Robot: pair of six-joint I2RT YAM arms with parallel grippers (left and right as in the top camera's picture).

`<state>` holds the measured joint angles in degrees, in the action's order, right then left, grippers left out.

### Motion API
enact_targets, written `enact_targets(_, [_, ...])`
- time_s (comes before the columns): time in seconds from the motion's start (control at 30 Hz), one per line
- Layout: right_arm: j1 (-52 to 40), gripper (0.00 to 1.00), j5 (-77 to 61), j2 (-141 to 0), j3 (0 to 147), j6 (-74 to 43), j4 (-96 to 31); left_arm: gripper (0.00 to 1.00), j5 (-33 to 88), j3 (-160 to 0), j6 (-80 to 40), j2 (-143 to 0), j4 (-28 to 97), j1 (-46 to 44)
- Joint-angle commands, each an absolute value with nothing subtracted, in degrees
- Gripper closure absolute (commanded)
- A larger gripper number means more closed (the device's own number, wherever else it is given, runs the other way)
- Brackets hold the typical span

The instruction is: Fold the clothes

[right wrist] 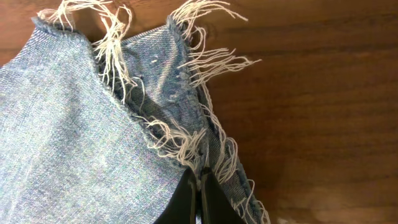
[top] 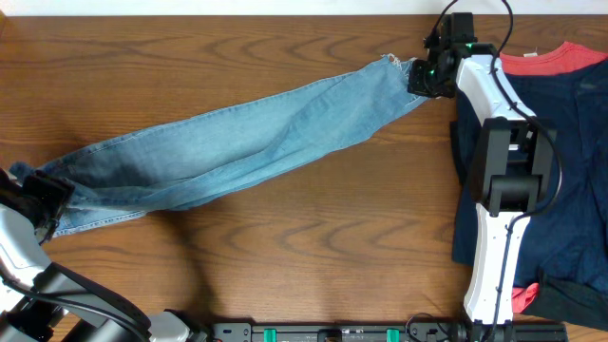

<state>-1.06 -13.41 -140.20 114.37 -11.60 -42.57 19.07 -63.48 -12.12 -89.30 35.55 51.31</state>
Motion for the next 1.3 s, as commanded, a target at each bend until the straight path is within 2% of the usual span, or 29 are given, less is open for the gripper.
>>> enact_targets(0.0, [-0.8, 0.99, -18.7, -138.0, 115.9, -10.1, -42.7, 0.31, 18.3, -63.9, -11.4, -89.9, 35.6, 51.2])
enact_targets(0.3, [0.4, 0.99, -17.7, -131.8, 115.9, -9.3, -43.7, 0.31, 16.4, -63.9, -11.4, -89.9, 35.6, 51.2])
enact_targets(0.63, [0.8, 0.98, -5.8, -131.8, 115.8, -9.6, -46.8, 0.31, 16.2, -63.9, -11.4, -90.0, 35.6, 51.2])
enact_targets(0.7, [0.8, 0.75, -4.4, -131.9, 115.8, -9.5, -47.2, 0.31, 16.2, -63.9, -11.4, -90.0, 35.6, 51.2])
enact_targets(0.73, [0.8, 0.67, -4.8, -131.9, 115.8, -8.6, -47.3, 0.31, 16.2, -63.9, -11.4, -90.0, 35.6, 51.2])
enact_targets(0.77, [0.8, 0.61, -5.9, -131.9, 115.7, -7.3, -47.4, 0.31, 16.2, -63.9, -11.4, -90.0, 35.6, 51.2])
enact_targets(0.83, [0.7, 0.56, -9.3, -132.0, 115.2, -5.1, -47.4, 0.31, 16.2, -63.9, -11.4, -90.0, 35.6, 51.2])
enact_targets(0.97, [0.5, 0.56, -11.4, -133.5, 114.6, -3.7, -48.3, 0.30, 16.2, -63.9, -11.4, -90.0, 35.6, 51.1])
enact_targets(1.17, [0.5, 0.69, -11.7, -137.6, 114.6, -3.8, -48.4, 0.31, 16.2, -63.9, -11.4, -90.0, 35.6, 51.1])
enact_targets(1.27, [0.5, 0.70, -12.5, -138.8, 114.6, -3.8, -47.9, 0.30, 16.2, -63.9, -11.4, -90.0, 35.6, 51.1])
